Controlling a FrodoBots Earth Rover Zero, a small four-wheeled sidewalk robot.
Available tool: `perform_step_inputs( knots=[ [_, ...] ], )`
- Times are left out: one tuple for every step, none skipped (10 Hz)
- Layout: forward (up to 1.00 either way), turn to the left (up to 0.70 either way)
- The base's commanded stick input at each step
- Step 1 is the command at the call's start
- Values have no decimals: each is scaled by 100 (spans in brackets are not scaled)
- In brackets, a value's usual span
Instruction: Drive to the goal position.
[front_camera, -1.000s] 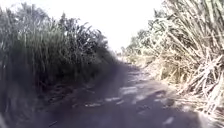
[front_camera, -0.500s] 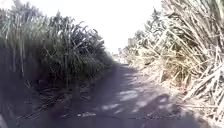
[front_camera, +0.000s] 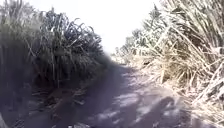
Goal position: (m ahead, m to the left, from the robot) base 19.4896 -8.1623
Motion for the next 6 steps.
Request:
perform_step_inputs(
  knots=[
    [45,0],
    [45,0],
    [45,0],
    [45,0],
    [45,0],
    [45,0]
  ],
)
